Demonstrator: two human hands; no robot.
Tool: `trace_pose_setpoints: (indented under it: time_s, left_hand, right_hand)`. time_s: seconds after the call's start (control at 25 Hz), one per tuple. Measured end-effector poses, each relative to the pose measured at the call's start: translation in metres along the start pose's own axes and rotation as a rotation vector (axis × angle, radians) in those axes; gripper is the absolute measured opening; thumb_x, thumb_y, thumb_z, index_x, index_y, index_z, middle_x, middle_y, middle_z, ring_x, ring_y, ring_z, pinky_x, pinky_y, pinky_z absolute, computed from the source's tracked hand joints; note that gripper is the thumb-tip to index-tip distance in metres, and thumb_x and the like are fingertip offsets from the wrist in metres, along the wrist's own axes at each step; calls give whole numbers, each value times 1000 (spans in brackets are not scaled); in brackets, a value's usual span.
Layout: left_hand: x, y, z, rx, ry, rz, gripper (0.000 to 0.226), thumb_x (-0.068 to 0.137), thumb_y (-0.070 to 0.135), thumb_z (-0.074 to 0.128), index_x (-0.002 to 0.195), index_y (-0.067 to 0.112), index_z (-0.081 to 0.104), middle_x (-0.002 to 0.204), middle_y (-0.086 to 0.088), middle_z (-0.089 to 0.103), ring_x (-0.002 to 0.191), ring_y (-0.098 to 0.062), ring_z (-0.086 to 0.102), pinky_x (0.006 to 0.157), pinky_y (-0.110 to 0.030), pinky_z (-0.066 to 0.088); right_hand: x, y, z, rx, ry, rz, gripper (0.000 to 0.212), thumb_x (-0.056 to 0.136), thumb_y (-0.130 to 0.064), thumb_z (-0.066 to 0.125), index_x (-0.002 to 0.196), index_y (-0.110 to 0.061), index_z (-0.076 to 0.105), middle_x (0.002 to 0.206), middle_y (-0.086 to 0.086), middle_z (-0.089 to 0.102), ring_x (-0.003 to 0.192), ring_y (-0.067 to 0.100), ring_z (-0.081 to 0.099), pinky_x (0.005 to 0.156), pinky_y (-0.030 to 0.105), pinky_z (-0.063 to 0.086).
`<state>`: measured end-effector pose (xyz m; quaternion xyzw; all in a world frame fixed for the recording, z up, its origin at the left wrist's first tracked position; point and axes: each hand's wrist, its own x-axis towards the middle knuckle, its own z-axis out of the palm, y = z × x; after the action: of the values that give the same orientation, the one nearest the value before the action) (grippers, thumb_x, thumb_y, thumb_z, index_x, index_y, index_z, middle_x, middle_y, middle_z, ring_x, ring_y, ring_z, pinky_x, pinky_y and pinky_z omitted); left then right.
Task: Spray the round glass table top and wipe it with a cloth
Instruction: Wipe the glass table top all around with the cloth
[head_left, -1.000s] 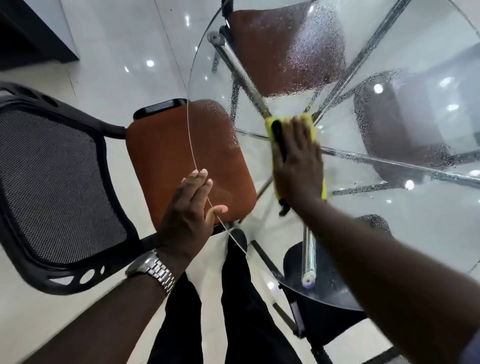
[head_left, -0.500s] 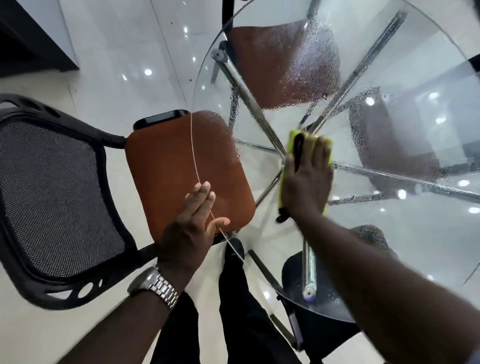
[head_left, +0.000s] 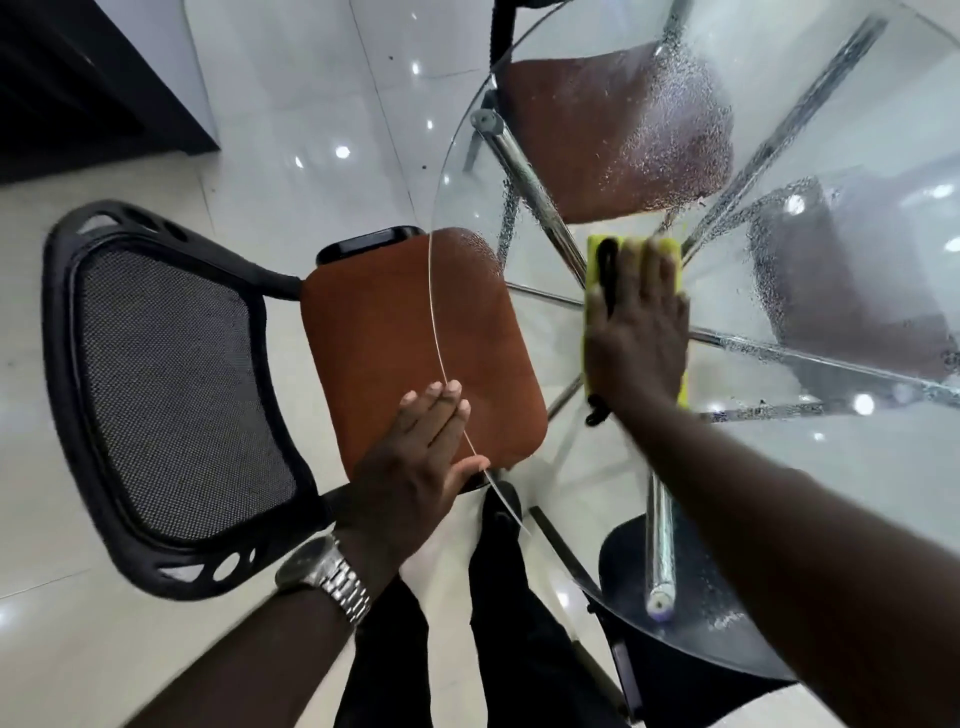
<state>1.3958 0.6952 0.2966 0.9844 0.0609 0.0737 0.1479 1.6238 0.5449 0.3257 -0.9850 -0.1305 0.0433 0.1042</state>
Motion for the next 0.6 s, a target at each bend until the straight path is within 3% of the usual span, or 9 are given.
trace_pose_setpoints:
  time_s: [0.12,0.2,0.24,0.28,0.36,0.44,0.48,0.52,0.6]
  left_hand:
    - [10,-4,-13,0,-49,29,59,94,51,63,131,5,68,144,-12,62,122,-30,64,110,-47,47]
    - [11,-8,-15,24,-66,41,57,95,53,64,130,8,69,141,-9,64,112,-30,66,105,-46,49]
    - [12,-10,-15,33,-68,50,57,95,55,64,129,9,69,140,-7,65,110,-30,66,104,-46,50]
    - [14,-12,-16,40,-67,55,58,95,58,64,128,11,70,141,-5,65,110,-30,66,103,-47,50]
    - [15,-14,-15,64,-75,32,59,94,62,61,127,15,72,142,-1,64,114,-30,64,102,-47,50]
    - [15,-12,-15,80,-101,-13,60,93,65,59,127,17,72,144,2,63,118,-31,62,103,-46,50]
    - [14,-10,-15,75,-114,-33,60,91,65,59,126,18,73,143,3,63,119,-31,62,102,-46,50]
    - [15,-9,-15,67,-115,-53,60,89,64,60,125,18,73,143,4,64,118,-31,62,102,-45,50]
    - [16,-6,-18,44,-124,-72,59,85,61,64,123,17,74,141,4,65,115,-32,63,100,-44,51]
  right_hand:
    - [-48,-31,4,-76,-123,-518,63,113,-50,30,171,-28,21,180,2,12,167,22,9,132,53,19]
    - [-8,-48,7,-82,-138,-893,61,114,-50,34,170,-30,25,178,1,19,166,21,12,132,49,21]
    - [20,-54,11,-92,-142,-948,59,114,-52,32,170,-33,26,178,-1,21,166,18,11,132,48,20]
    - [47,-57,11,-92,-136,-888,58,113,-54,27,169,-38,25,178,-3,20,166,16,9,133,47,18]
    - [82,-44,6,-36,-77,-512,62,111,-57,22,170,-39,21,180,-6,14,166,14,7,134,47,13]
    - [59,-31,3,29,-51,-140,65,111,-56,26,172,-32,17,180,-4,9,167,16,6,134,47,10]
    - [31,-28,2,20,-39,-65,66,112,-54,27,172,-30,15,181,-2,7,167,18,5,134,49,11]
    - [1,-28,0,-11,-41,-92,66,112,-53,26,172,-28,14,181,-1,6,167,19,4,134,50,11]
    - [-35,-33,4,-77,-120,-392,65,114,-51,26,172,-27,12,181,1,5,167,20,1,134,50,11]
